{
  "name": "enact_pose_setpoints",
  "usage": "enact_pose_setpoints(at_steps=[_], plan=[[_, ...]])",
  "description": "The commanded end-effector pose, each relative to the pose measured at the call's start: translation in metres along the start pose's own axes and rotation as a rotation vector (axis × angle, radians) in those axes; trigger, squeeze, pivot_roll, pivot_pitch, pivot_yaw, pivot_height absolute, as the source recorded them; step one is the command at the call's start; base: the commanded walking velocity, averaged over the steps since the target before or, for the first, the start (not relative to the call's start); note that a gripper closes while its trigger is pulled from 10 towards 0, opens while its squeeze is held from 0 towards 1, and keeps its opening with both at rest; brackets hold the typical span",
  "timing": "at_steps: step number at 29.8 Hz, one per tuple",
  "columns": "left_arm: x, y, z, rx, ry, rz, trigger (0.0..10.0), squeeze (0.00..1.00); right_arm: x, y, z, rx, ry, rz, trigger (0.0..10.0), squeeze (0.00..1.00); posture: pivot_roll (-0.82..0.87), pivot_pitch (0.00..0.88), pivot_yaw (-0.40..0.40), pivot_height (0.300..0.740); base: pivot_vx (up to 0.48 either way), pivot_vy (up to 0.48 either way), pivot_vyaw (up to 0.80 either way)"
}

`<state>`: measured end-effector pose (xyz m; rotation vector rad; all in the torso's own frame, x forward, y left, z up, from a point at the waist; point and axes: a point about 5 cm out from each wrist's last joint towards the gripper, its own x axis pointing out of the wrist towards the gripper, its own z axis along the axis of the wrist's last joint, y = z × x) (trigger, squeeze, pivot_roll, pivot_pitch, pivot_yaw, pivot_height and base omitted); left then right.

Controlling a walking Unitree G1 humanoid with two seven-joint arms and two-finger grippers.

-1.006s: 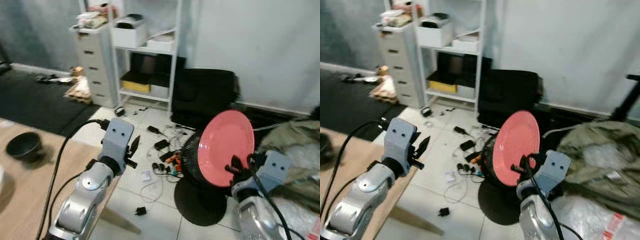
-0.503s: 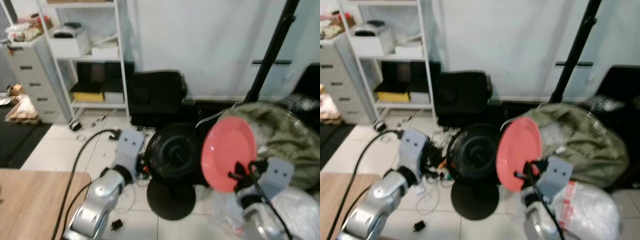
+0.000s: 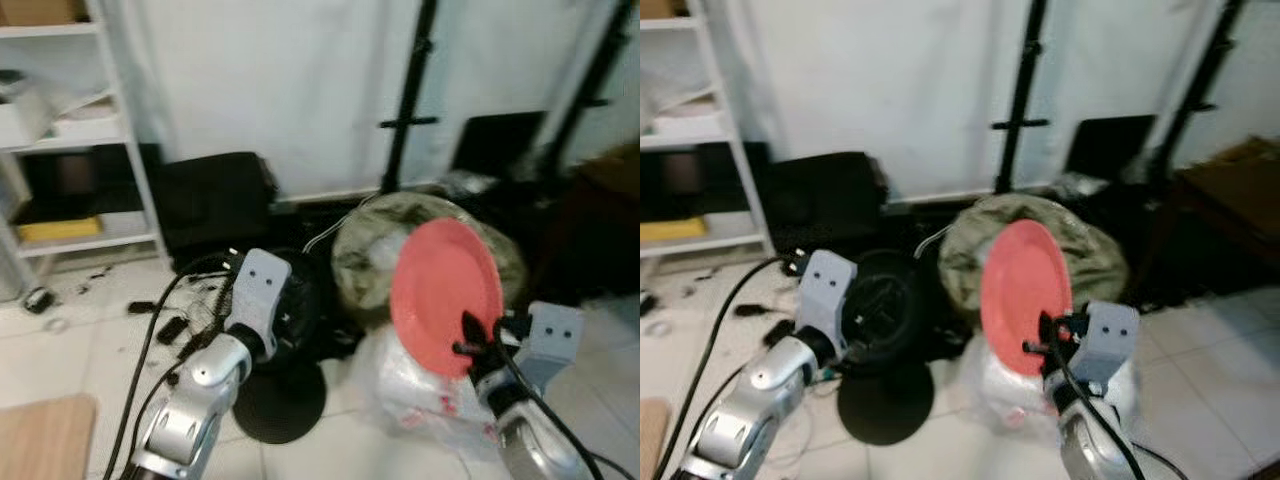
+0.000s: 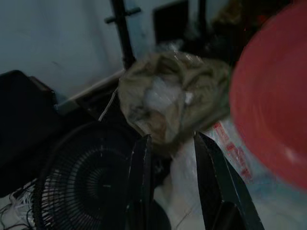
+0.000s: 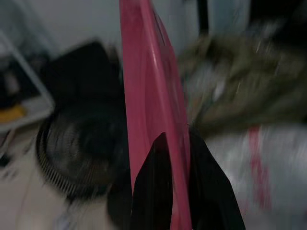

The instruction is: Setting the table

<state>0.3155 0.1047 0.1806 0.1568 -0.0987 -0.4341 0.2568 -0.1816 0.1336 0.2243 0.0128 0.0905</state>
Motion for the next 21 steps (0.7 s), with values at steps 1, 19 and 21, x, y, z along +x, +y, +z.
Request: enact_pose_setpoints(at_steps=[1,19,21], plan=[[-0.002,0.002,-0.005,0.008,0.015,-0.009,10.0,0.00,-0.002,0.004,-0.004,0.022,0.029,0.034,10.0,0.00,-0.01,0.076,0.099,0.740,0.000,0.000,-0.80],[-0.003,0.009,-0.014,0.068,0.047,-0.046,10.0,0.00,0.002,0.012,-0.006,0.096,0.036,0.036,10.0,0.00,-0.01,0.084,0.117,0.740,0.000,0.000,-0.80],[-0.002,0.007,-0.013,0.063,0.042,-0.049,10.0,0.00,0.002,0.012,-0.005,0.101,0.031,0.034,10.0,0.00,-0.01,0.087,0.118,0.740,0.000,0.000,-0.80]])
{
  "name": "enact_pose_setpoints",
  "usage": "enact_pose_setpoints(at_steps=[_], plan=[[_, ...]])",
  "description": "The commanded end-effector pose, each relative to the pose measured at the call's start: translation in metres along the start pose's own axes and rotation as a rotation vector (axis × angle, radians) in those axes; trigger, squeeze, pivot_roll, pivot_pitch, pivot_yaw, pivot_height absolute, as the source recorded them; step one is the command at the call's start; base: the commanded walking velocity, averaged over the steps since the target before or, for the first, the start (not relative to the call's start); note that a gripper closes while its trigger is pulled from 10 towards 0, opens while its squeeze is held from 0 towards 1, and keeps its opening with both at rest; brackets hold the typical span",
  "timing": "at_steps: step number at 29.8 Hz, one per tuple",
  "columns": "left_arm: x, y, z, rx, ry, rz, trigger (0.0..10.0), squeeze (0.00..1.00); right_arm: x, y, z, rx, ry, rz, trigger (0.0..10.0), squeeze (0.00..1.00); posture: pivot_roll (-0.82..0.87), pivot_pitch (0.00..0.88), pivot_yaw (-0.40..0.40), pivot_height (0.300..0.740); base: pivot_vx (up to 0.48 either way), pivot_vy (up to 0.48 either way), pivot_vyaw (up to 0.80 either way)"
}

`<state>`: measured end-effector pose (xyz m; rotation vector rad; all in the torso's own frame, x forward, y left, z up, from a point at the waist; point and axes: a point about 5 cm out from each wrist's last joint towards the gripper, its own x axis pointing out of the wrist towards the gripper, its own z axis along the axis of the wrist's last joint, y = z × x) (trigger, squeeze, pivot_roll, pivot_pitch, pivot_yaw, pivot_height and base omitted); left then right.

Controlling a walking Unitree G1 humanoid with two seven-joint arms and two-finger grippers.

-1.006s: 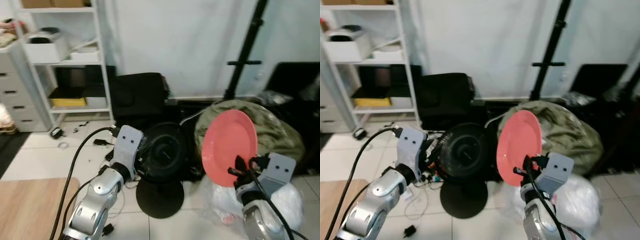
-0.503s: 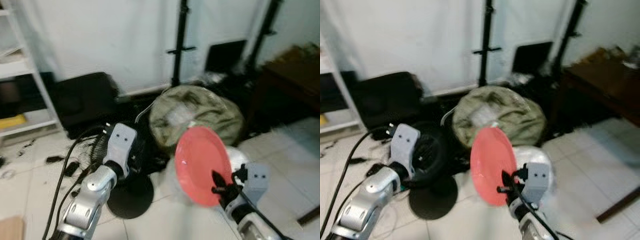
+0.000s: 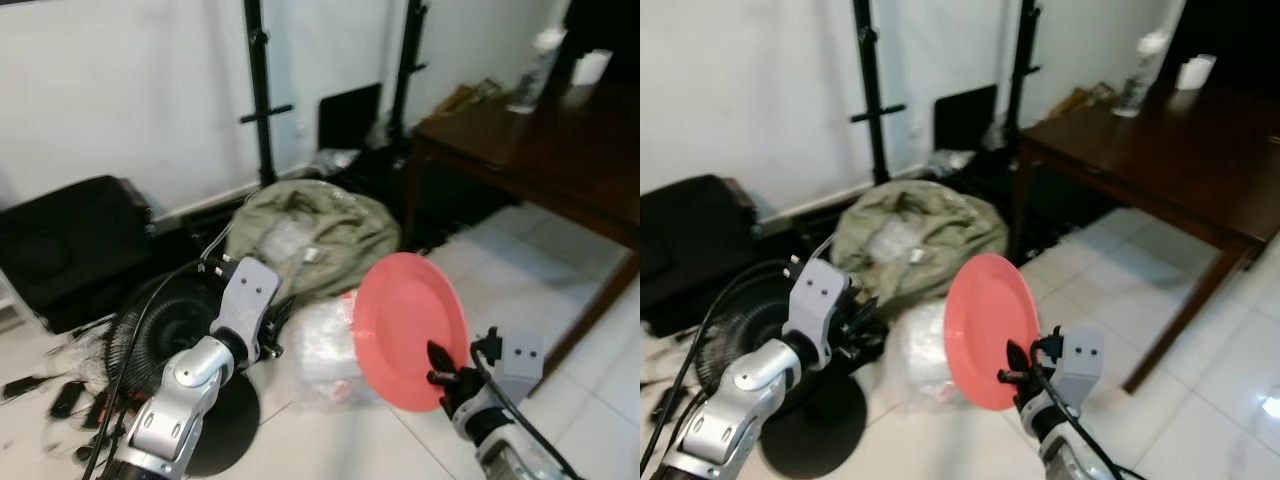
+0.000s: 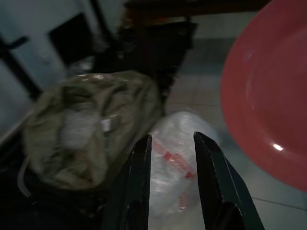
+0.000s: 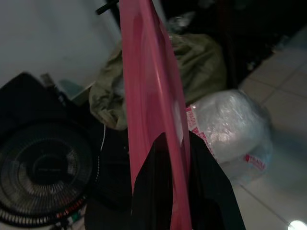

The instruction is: Setting the table

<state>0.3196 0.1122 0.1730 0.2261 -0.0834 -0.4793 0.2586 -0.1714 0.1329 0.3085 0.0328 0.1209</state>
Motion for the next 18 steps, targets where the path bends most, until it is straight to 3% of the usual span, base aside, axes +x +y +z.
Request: enact_pose_setpoints(at_steps=[1,18], plan=[[-0.0023,-0.0002,-0.0046,0.000,0.017,0.001,10.0,0.00,-0.0002,0.0020,-0.0023,0.016,0.012,0.005,10.0,0.00,-0.01,0.087,0.118,0.740,0.000,0.000,-0.80],[-0.0002,-0.0022,-0.0010,-0.033,-0.001,-0.010,10.0,0.00,0.0027,0.0098,0.0019,0.046,-0.005,0.015,10.0,0.00,-0.01,0.099,0.121,0.740,0.000,0.000,-0.80]])
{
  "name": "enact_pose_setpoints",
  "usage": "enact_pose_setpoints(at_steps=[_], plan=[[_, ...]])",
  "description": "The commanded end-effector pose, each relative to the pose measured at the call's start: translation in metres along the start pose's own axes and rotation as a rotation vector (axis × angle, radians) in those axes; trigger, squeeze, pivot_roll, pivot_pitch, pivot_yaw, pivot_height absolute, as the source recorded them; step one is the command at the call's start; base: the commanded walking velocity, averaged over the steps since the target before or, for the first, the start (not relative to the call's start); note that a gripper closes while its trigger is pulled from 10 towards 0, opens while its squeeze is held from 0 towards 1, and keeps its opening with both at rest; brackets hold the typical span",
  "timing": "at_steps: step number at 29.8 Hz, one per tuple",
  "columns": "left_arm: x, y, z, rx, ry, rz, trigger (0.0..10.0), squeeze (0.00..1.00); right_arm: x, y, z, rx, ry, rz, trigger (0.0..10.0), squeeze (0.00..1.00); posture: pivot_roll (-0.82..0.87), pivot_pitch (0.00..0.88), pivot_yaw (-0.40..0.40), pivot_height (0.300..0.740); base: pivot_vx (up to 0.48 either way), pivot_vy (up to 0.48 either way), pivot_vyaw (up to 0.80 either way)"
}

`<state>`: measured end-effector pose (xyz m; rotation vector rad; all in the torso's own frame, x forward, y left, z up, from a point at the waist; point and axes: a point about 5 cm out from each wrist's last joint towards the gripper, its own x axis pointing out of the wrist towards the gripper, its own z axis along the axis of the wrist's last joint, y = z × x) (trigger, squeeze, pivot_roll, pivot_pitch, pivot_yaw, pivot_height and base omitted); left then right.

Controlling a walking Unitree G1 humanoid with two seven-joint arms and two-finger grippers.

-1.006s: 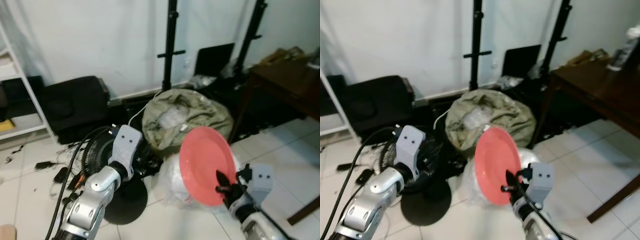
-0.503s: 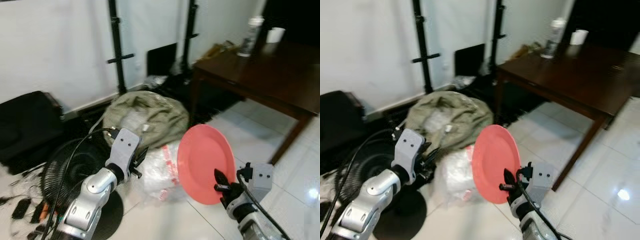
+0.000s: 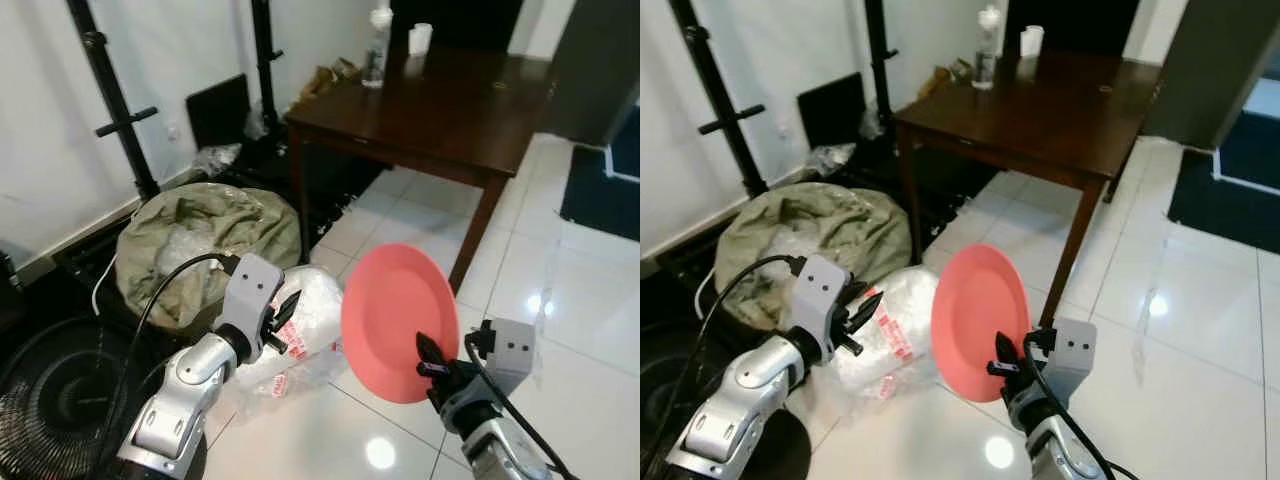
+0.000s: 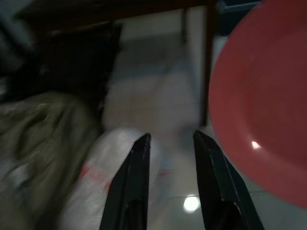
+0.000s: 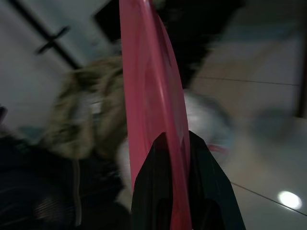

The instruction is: Setting the table

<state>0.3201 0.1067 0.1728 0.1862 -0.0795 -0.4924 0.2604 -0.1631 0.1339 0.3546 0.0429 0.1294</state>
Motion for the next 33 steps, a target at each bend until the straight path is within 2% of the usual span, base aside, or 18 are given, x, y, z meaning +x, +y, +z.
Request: enact_pose_setpoints(at_steps=[1,33], plan=[[-0.0032,0.0018,-0.0013,0.003,0.004,-0.001,10.0,0.00,-0.0003,0.0025,0.0034,0.003,-0.014,0.008,10.0,0.00,-0.01,0.101,0.122,0.740,0.000,0.000,-0.80],[0.0014,-0.0032,0.0024,-0.014,-0.013,-0.009,10.0,0.00,0.0019,0.0091,0.0080,0.017,-0.027,0.025,10.0,0.00,-0.01,0.094,0.117,0.740,0.000,0.000,-0.80]])
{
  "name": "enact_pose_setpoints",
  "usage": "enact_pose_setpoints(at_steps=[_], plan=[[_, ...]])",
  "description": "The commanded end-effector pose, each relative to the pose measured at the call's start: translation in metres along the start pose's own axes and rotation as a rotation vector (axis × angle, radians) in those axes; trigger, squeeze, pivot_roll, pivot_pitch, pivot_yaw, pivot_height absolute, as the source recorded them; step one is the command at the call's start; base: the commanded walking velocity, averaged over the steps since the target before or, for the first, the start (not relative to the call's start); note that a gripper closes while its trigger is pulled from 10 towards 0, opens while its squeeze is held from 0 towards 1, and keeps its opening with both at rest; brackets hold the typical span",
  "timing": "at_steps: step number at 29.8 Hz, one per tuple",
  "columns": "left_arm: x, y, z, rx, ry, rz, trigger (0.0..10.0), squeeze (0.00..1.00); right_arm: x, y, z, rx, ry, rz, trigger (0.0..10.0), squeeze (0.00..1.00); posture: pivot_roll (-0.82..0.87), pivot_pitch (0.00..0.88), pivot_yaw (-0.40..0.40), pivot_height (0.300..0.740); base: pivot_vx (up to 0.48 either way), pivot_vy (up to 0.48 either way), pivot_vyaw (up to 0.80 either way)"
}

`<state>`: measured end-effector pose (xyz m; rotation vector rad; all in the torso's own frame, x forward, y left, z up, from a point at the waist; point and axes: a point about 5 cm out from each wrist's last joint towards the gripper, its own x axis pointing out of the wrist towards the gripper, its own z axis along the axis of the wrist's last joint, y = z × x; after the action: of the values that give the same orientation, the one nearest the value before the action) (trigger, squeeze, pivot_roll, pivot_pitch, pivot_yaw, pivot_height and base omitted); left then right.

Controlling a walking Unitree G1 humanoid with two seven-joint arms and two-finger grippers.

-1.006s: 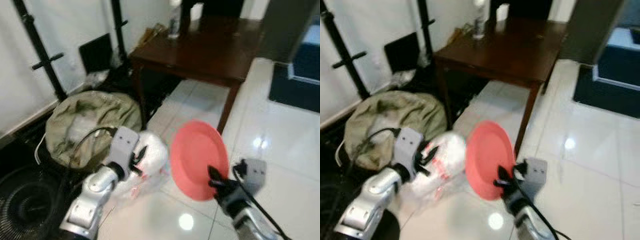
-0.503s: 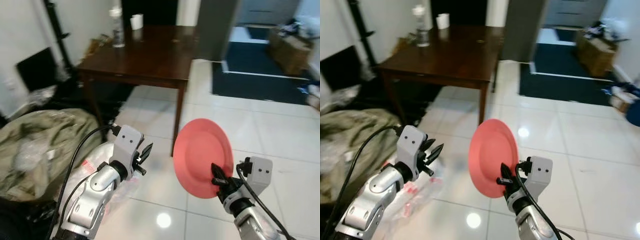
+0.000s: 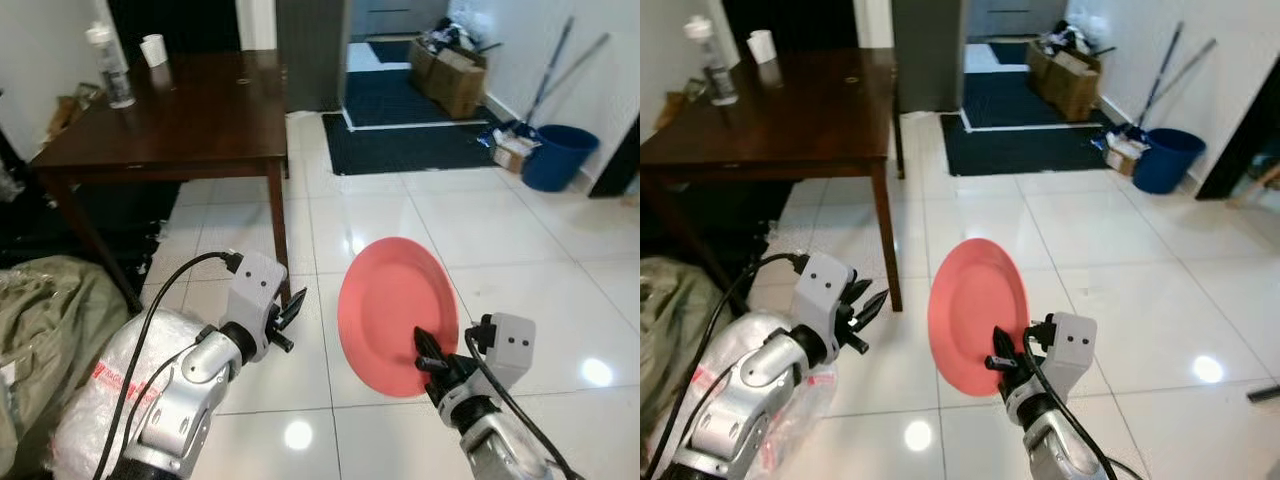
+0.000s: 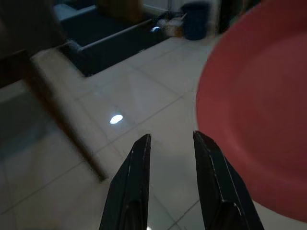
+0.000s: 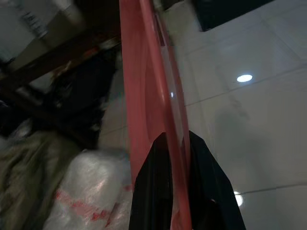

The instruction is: Setting the table

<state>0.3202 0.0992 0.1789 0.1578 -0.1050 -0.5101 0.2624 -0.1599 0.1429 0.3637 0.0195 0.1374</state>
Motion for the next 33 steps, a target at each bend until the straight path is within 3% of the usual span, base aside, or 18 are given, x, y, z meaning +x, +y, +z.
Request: enact_pose_setpoints(at_steps=[1,20,33], plan=[[-0.0026,0.0020,-0.0046,0.007,0.020,0.005,10.0,0.00,-0.0002,0.0035,0.0010,0.010,-0.006,0.014,10.0,0.00,-0.01,0.094,0.117,0.740,0.000,0.000,-0.80],[-0.0019,0.0020,-0.0082,0.013,0.024,0.010,10.0,0.00,-0.0011,0.0058,0.0024,0.011,-0.024,0.013,10.0,0.00,-0.02,0.089,0.118,0.740,0.000,0.000,-0.80],[-0.0009,-0.0008,-0.0083,0.031,0.015,0.001,10.0,0.00,-0.0006,0.0132,0.0050,-0.008,-0.063,0.025,10.0,0.00,-0.02,0.097,0.124,0.740,0.463,0.000,0.00]])
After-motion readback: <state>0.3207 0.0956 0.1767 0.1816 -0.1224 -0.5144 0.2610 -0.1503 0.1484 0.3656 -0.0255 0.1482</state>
